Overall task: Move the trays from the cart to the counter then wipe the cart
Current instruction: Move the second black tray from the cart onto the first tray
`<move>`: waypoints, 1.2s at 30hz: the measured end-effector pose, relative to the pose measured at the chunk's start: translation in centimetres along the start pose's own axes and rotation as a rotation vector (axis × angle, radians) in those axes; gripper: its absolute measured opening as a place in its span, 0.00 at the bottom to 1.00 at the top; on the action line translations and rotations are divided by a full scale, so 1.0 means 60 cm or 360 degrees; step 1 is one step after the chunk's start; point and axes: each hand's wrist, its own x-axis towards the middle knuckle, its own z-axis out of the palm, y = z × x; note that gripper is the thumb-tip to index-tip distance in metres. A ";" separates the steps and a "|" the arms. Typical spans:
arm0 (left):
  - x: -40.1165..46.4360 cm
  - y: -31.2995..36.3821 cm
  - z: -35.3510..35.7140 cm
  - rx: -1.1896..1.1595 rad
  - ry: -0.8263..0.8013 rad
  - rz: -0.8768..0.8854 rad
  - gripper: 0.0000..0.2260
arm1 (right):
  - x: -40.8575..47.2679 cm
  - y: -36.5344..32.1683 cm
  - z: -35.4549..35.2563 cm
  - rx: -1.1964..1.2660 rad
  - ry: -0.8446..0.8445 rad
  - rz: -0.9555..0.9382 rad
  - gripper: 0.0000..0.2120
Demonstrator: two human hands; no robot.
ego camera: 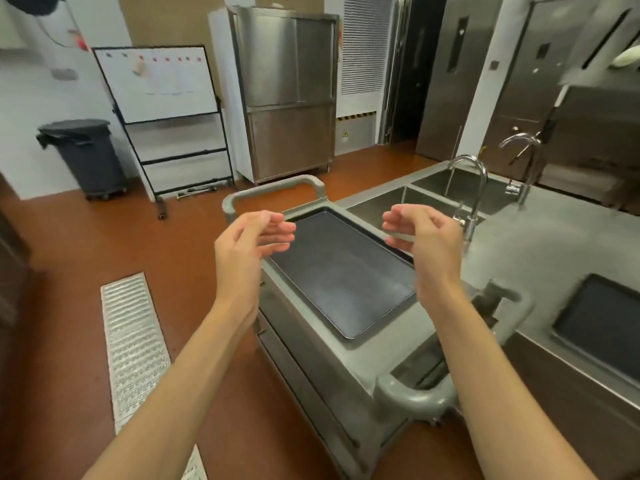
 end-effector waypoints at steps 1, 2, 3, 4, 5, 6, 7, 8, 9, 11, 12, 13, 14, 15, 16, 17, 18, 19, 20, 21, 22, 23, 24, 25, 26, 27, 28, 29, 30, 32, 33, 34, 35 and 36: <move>0.023 -0.016 -0.011 0.0004 -0.0027 -0.0023 0.12 | 0.013 0.014 0.017 -0.0008 0.0018 0.0010 0.08; 0.045 -0.032 -0.019 0.0020 -0.0057 -0.0044 0.12 | 0.027 0.029 0.032 -0.0014 0.0043 0.0018 0.08; 0.068 -0.049 -0.024 0.0033 -0.0080 -0.0062 0.11 | 0.045 0.045 0.048 -0.0017 0.0071 0.0020 0.09; 0.096 -0.068 -0.027 0.0036 -0.0098 -0.0081 0.11 | 0.066 0.061 0.064 -0.0011 0.0093 0.0019 0.09; 0.122 -0.085 -0.027 0.0037 -0.0109 -0.0110 0.10 | 0.085 0.076 0.079 0.0003 0.0114 0.0025 0.09; 0.150 -0.102 -0.026 0.0037 -0.0119 -0.0136 0.10 | 0.107 0.092 0.095 0.0027 0.0134 0.0036 0.08; 0.180 -0.119 -0.023 0.0044 -0.0135 -0.0150 0.10 | 0.130 0.106 0.112 0.0049 0.0152 0.0045 0.08; 0.211 -0.134 -0.017 0.0056 -0.0156 -0.0155 0.10 | 0.155 0.120 0.128 0.0063 0.0170 0.0050 0.08; 0.244 -0.150 -0.011 0.0070 -0.0181 -0.0167 0.10 | 0.180 0.131 0.144 0.0066 0.0196 0.0068 0.08; 0.300 -0.173 0.003 0.0080 -0.0243 -0.0198 0.10 | 0.218 0.151 0.171 0.0087 0.0239 0.0097 0.08; 0.329 -0.186 0.011 0.0082 -0.0295 -0.0213 0.10 | 0.238 0.163 0.183 0.0084 0.0265 0.0098 0.08; 0.358 -0.200 0.018 0.0085 -0.0344 -0.0224 0.10 | 0.257 0.173 0.194 0.0063 0.0292 0.0097 0.07; 0.384 -0.212 0.025 0.0093 -0.0392 -0.0229 0.10 | 0.272 0.182 0.203 0.0038 0.0324 0.0094 0.07; 0.408 -0.225 0.032 0.0101 -0.0441 -0.0235 0.10 | 0.286 0.191 0.210 0.0018 0.0369 0.0094 0.07; 0.431 -0.238 0.038 0.0097 -0.0487 -0.0239 0.10 | 0.299 0.201 0.215 0.0003 0.0413 0.0096 0.07; 0.451 -0.253 0.042 0.0090 -0.0532 -0.0245 0.10 | 0.311 0.211 0.219 -0.0011 0.0448 0.0103 0.07; 0.469 -0.270 0.045 0.0084 -0.0581 -0.0259 0.10 | 0.321 0.223 0.223 -0.0035 0.0476 0.0119 0.07; 0.486 -0.288 0.046 0.0078 -0.0630 -0.0272 0.09 | 0.329 0.234 0.227 -0.0069 0.0495 0.0140 0.07; 0.502 -0.307 0.046 0.0068 -0.0681 -0.0287 0.09 | 0.336 0.245 0.232 -0.0111 0.0513 0.0162 0.07; 0.518 -0.328 0.046 0.0055 -0.0740 -0.0314 0.08 | 0.342 0.257 0.236 -0.0150 0.0546 0.0185 0.07; 0.533 -0.348 0.044 0.0040 -0.0802 -0.0343 0.08 | 0.345 0.268 0.240 -0.0180 0.0597 0.0201 0.07; 0.547 -0.368 0.043 0.0025 -0.0869 -0.0366 0.08 | 0.347 0.278 0.244 -0.0204 0.0659 0.0209 0.07; 0.561 -0.389 0.040 0.0014 -0.0946 -0.0379 0.08 | 0.345 0.290 0.248 -0.0227 0.0729 0.0213 0.08; 0.575 -0.409 0.038 0.0004 -0.1027 -0.0386 0.07 | 0.341 0.301 0.253 -0.0249 0.0793 0.0215 0.08; 0.590 -0.431 0.035 -0.0002 -0.1111 -0.0403 0.07 | 0.336 0.314 0.260 -0.0278 0.0862 0.0219 0.08; 0.605 -0.452 0.032 -0.0002 -0.1203 -0.0445 0.07 | 0.327 0.327 0.267 -0.0310 0.0943 0.0231 0.08; 0.618 -0.471 0.029 0.0008 -0.1295 -0.0478 0.07 | 0.315 0.343 0.273 -0.0336 0.1024 0.0246 0.08; 0.631 -0.491 0.024 0.0023 -0.1388 -0.0494 0.08 | 0.303 0.361 0.281 -0.0357 0.1090 0.0259 0.08; 0.642 -0.510 0.018 0.0058 -0.1474 -0.0498 0.09 | 0.290 0.379 0.289 -0.0384 0.1132 0.0290 0.08; 0.657 -0.548 -0.004 0.0177 -0.1637 -0.0503 0.10 | 0.262 0.421 0.307 -0.0450 0.1196 0.0420 0.07; 0.661 -0.568 -0.016 0.0252 -0.1717 -0.0509 0.09 | 0.250 0.444 0.314 -0.0487 0.1211 0.0495 0.06; 0.663 -0.588 -0.030 0.0350 -0.1806 -0.0515 0.08 | 0.238 0.467 0.318 -0.0531 0.1224 0.0581 0.06; 0.663 -0.610 -0.046 0.0467 -0.1897 -0.0505 0.07 | 0.225 0.492 0.320 -0.0591 0.1235 0.0677 0.06; 0.662 -0.630 -0.062 0.0614 -0.1967 -0.0452 0.06 | 0.213 0.514 0.322 -0.0665 0.1233 0.0778 0.06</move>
